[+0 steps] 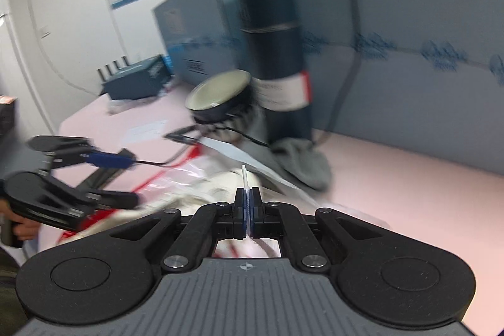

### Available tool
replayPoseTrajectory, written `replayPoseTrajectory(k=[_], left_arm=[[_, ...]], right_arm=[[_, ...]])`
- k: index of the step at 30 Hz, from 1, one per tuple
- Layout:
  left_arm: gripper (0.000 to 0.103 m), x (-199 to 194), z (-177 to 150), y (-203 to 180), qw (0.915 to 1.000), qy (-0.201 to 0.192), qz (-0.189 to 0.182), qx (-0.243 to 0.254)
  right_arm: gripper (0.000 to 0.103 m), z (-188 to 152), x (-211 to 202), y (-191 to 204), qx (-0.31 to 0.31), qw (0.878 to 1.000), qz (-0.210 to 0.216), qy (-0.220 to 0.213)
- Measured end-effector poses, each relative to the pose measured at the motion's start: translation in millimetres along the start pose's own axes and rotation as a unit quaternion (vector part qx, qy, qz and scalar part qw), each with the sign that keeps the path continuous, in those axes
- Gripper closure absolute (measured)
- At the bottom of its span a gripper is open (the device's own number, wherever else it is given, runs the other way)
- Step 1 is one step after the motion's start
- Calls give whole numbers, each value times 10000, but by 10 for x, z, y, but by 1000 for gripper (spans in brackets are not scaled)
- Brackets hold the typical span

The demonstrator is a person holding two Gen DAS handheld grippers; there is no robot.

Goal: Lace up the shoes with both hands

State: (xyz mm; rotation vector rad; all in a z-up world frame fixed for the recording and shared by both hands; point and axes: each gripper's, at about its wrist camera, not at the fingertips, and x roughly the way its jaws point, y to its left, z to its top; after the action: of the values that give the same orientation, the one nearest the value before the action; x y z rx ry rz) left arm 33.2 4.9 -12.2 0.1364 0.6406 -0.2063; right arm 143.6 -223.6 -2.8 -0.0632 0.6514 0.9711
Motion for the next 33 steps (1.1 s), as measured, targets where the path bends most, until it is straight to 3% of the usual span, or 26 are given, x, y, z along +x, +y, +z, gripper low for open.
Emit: replayPoseTrajectory(k=[3,5,9,19,26,33], left_arm=[[54,-14,49,-58,9992,-48,-347,194],[43,-47,65,-102,9984,-97,-487,285],[43,12,8,-180,9981,45,-357,493],[43,104,-87,-95,9993,157,-317,123],[43,125,-85,-59,9995,30,-319,44],[59,148,-52,-146,9968,-47,-434,666]], right_arm=[[100,53,133,147,-160,9996,-228,94],[101,60,241,216,-209,9990,-372,131],[100,37,457,268,-93,9991,-336,235],[99,-50,634,278,-3,9996,-275,82],[96,-76,638,258,135,9997,-203,35],[99,-33,406,226,702,9973,92,-174]])
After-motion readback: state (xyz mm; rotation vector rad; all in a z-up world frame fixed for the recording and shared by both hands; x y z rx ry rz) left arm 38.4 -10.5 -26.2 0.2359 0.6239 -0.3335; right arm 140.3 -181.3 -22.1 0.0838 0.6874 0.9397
